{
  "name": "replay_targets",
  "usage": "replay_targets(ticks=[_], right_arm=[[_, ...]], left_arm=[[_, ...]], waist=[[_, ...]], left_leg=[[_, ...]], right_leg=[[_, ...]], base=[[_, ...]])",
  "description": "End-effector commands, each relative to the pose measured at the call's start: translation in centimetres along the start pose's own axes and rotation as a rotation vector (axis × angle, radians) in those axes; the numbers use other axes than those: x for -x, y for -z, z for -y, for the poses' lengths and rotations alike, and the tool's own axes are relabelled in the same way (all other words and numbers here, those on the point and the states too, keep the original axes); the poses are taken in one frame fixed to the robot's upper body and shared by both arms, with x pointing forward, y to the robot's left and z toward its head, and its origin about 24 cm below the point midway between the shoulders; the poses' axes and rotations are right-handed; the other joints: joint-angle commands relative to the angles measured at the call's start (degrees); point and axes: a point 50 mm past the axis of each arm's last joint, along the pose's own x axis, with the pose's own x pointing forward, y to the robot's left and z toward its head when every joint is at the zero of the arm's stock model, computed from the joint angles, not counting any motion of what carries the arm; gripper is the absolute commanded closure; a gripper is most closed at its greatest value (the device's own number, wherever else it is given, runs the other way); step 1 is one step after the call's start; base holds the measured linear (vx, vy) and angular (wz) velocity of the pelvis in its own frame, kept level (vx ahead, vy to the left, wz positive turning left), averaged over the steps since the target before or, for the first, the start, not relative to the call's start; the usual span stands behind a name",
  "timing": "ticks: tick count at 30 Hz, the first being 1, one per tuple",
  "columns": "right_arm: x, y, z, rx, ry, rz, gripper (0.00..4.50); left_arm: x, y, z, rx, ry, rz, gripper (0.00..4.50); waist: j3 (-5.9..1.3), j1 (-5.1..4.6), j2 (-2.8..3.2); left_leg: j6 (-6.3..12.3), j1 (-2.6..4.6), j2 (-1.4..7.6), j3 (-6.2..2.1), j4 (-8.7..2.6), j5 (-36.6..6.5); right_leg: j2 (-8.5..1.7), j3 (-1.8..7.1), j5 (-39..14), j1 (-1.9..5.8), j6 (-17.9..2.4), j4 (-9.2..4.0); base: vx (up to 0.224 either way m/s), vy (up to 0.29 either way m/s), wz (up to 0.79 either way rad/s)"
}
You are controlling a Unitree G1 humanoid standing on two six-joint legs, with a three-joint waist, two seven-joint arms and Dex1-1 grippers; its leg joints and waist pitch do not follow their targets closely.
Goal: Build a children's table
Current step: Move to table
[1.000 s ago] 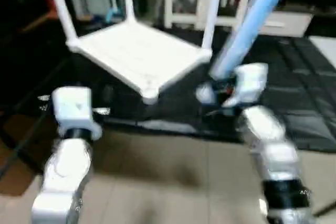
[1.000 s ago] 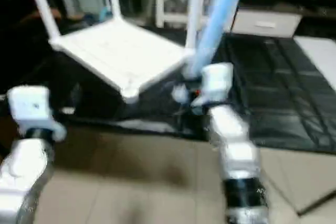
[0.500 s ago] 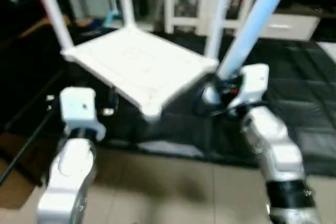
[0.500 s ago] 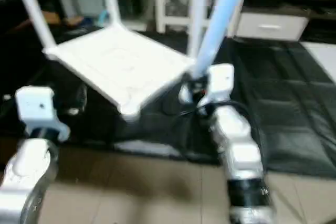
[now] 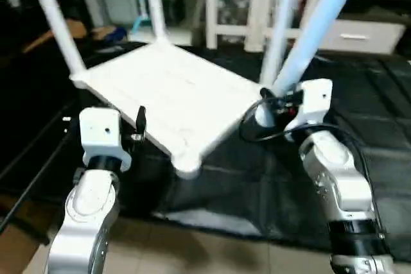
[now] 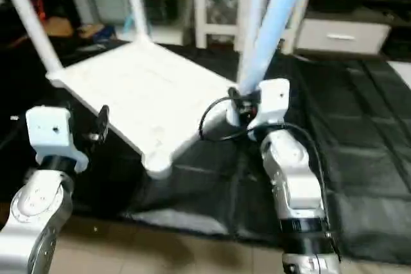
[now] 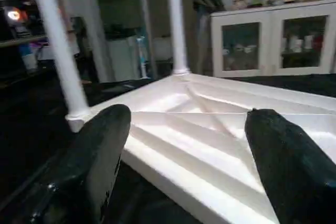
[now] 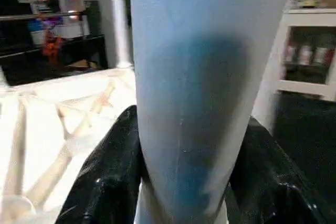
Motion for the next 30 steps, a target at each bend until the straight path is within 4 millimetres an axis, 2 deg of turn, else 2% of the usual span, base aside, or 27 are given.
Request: replay_targets(ticks=[1,2,3,4,5,6,7,8,9,10,11,12,13,14,15,16,17,18,19,20,21,22,27,29,30], right_arm=[[-0.3,-0.6,-0.6,0.006,-0.027,0.025,2.66],[-0.3,-0.6,-0.5,0.009,-0.031,0.024,2.66],[-0.3,-0.6,-0.5,0.010,-0.032,0.024,2.66],[-0.3,-0.6,-0.5,0.019,-0.039,0.019,2.66],[-0.3,-0.6,-0.4,0.023,-0.041,0.018,2.66],[-0.3,-0.6,-0.4,0.026,-0.042,0.018,2.66],[-0.3,-0.6,-0.4,0.026,-0.042,0.018,2.66],[-0.3,-0.6,-0.3,0.026,-0.042,0.019,2.66],[-0.3,-0.7,-0.2,0.025,-0.043,0.019,2.66],[-0.3,-0.8,-0.1,0.026,-0.044,0.020,2.66],[-0.3,-0.8,-0.1,0.025,-0.047,0.021,2.66],[-0.3,-0.9,0.0,0.024,-0.052,0.022,2.66],[-0.3,-1.0,0.0,0.023,-0.054,0.023,2.66],[-0.3,-1.0,0.1,0.023,-0.055,0.023,2.66],[-0.2,-1.1,0.2,0.024,-0.054,0.022,2.66],[-0.2,-1.1,0.2,0.024,-0.054,0.022,2.66],[-0.2,-1.1,0.3,0.025,-0.053,0.022,2.66],[-0.2,-1.1,0.4,0.027,-0.052,0.021,2.66],[-0.2,-1.2,0.5,0.029,-0.052,0.021,2.66],[-0.2,-1.2,0.6,0.030,-0.051,0.020,2.66],[-0.2,-1.2,0.6,0.031,-0.051,0.019,2.66],[-0.2,-1.2,0.6,0.032,-0.052,0.018,2.66],[-0.3,-1.4,0.4,0.038,-0.062,0.020,2.66],[-0.3,-1.5,0.5,0.039,-0.061,0.025,2.66],[-0.3,-1.6,0.5,0.040,-0.059,0.027,2.66]], left_arm=[[-0.2,0.3,-0.5,-0.015,-0.015,-0.009,0.61],[-0.3,0.5,-0.6,-0.017,-0.015,-0.025,0.61],[-0.3,0.7,-0.5,-0.014,-0.015,-0.032,0.61],[-0.3,1.1,-0.5,-0.026,-0.004,-0.060,0.61],[-0.3,1.3,-0.4,-0.031,0.001,-0.070,0.61],[-0.2,1.5,-0.4,-0.042,0.009,-0.081,0.61],[-0.2,1.8,-0.4,-0.058,0.020,-0.094,0.61],[-0.1,2.3,-0.3,-0.082,0.039,-0.117,0.61],[-0.1,2.8,-0.3,-0.107,0.063,-0.142,0.61],[0.0,3.3,-0.3,-0.126,0.076,-0.170,0.61],[0.0,3.9,-0.4,-0.139,0.084,-0.198,0.61],[0.0,4.4,-0.5,-0.149,0.094,-0.231,0.61],[0.0,4.7,-0.5,-0.153,0.102,-0.245,0.61],[0.0,4.8,-0.5,-0.154,0.107,-0.252,0.61],[0.0,5.5,-0.5,-0.155,0.125,-0.285,0.61],[0.0,5.5,-0.5,-0.155,0.125,-0.285,0.61],[0.1,5.9,-0.3,-0.151,0.137,-0.307,0.61],[0.1,6.2,-0.1,-0.155,0.160,-0.327,0.61],[0.2,6.4,0.0,-0.159,0.177,-0.339,0.61],[0.2,6.7,0.3,-0.164,0.201,-0.352,0.61],[0.2,7.0,0.7,-0.156,0.237,-0.373,0.61],[0.3,7.4,1.5,-0.151,0.296,-0.398,0.61],[0.3,8.2,3.0,-0.182,0.396,-0.449,0.61],[0.2,8.3,3.8,-0.178,0.442,-0.447,0.61],[0.1,8.3,4.3,-0.180,0.466,-0.443,0.61]], waist=[[-3.11,-3.03,2.35],[-3.81,-3.30,0.88],[-3.69,-3.25,1.16],[-3.88,-3.42,0.70],[-4.20,-2.91,0.30],[-4.47,-2.02,-1.21],[-4.90,-1.24,-4.25],[-5.16,-0.97,-6.81],[-4.38,0.16,-6.15],[-5.13,0.75,-4.76],[-4.76,0.20,-3.66],[-4.65,0.04,-2.93],[-3.99,-0.55,-2.11],[-3.61,-0.79,-2.03],[-3.12,-1.04,-2.05],[-2.69,-1.11,-2.22],[-2.42,-1.23,-2.49],[-1.88,-1.29,-2.95],[-1.71,-1.25,-2.80],[-1.65,-1.47,-3.35],[-1.70,-1.50,-3.62],[-1.82,-1.51,-3.57],[-1.92,-2.33,-3.66],[-1.97,-2.45,-3.68],[-2.01,-2.55,-3.76]], left_leg=[[5.88,7.25,7.22,-7.37,-8.84,-21.5],[9.05,8.94,8.51,-8.66,-9.01,-23.2],[13.35,9.10,7.77,-8.23,-7.58,-15.3],[17.75,8.67,6.70,-7.36,-5.89,4.5],[19.06,8.32,6.26,-6.73,-4.73,19.1],[18.94,7.00,5.43,-4.87,-3.14,40.3],[13.21,4.43,0.64,-1.68,-0.08,41.4],[11.59,1.23,-2.94,0.00,0.31,32.0],[9.13,-1.54,-2.03,-0.59,0.31,11.9],[4.95,-1.37,-1.07,-0.71,-1.39,6.9],[3.62,-1.17,0.34,-0.79,-3.38,6.2],[3.33,-0.48,1.25,-1.10,-3.93,6.4],[3.24,0.60,2.72,-1.61,-4.74,3.4],[3.31,0.98,2.92,-1.49,-5.06,0.2],[2.55,1.47,3.22,-1.36,-5.74,-7.7],[1.12,1.91,3.36,-0.90,-6.21,-15.7],[0.35,2.01,3.32,-0.49,-6.37,-19.4],[-1.33,2.42,3.21,0.19,-6.61,-25.6],[-2.68,2.99,3.14,0.67,-6.59,-29.1],[-3.02,3.02,3.22,0.84,-6.60,-29.7],[-3.34,2.89,3.16,1.03,-6.71,-29.5],[-3.15,2.62,3.19,1.05,-6.86,-28.0],[-2.94,1.31,3.37,0.67,-7.05,-26.1],[-2.58,1.36,3.29,0.77,-6.88,-25.7],[-2.29,1.14,3.33,0.71,-6.85,-24.9]], right_leg=[[-1.08,-0.59,-12.2,-4.73,-6.2,3.68],[-1.72,-0.31,-9.1,-5.99,-3.9,4.92],[-2.51,-0.27,-3.2,-8.08,0.2,6.04],[-3.15,-0.25,1.9,-9.62,3.2,6.27],[-3.72,0.17,5.7,-10.18,4.7,5.82],[-5.33,1.88,14.7,-10.45,5.5,3.08],[-7.88,4.47,29.6,-8.55,2.8,-2.15],[-8.58,5.95,36.8,-5.68,2.9,-2.41],[-12.80,7.99,47.8,-3.28,-1.1,-2.99],[-11.04,6.27,47.6,-2.28,-4.7,-1.88],[-8.16,4.50,39.5,-2.51,-9.1,-1.53],[-7.14,3.56,33.2,-3.02,-11.1,-1.39],[-6.16,2.68,19.0,-4.24,-13.3,-1.95],[-6.09,2.61,13.7,-4.56,-13.7,-2.49],[-6.33,2.61,6.2,-4.90,-14.2,-3.27],[-6.67,2.68,0.3,-5.33,-13.7,-4.25],[-6.86,2.84,-3.0,-5.51,-13.2,-4.74],[-7.11,3.06,-10.9,-6.00,-11.5,-5.57],[-7.41,3.07,-17.5,-6.49,-9.4,-6.24],[-7.38,3.10,-19.3,-6.62,-8.5,-6.52],[-7.53,3.05,-21.6,-6.50,-7.0,-6.74],[-7.82,3.15,-21.8,-6.34,-6.3,-6.74],[-8.25,3.14,-21.3,-5.79,-6.0,-6.56],[-8.32,3.20,-22.4,-6.00,-5.8,-6.81],[-8.43,3.21,-22.1,-5.88,-6.1,-6.75]], base=[[0.172,0.132,0.01],[0.169,0.121,0.01],[0.174,0.087,0.05],[0.174,0.087,0.05],[0.141,0.058,-0.02],[0.064,0.027,-0.01],[0.064,0.027,-0.01],[0.000,0.000,0.00],[0.000,0.000,0.00],[0.000,0.000,0.00],[0.000,0.000,0.00],[0.000,0.000,0.00],[0.000,0.000,0.00],[0.000,0.000,0.00],[-0.068,0.030,0.14],[-0.068,0.030,0.14],[-0.079,0.009,0.20],[-0.077,-0.015,0.19],[-0.077,-0.015,0.19],[-0.077,-0.016,0.15],[-0.064,-0.008,0.10],[-0.064,-0.008,0.10],[-0.010,-0.001,0.01],[0.000,0.000,0.00],[0.000,0.000,0.00]])
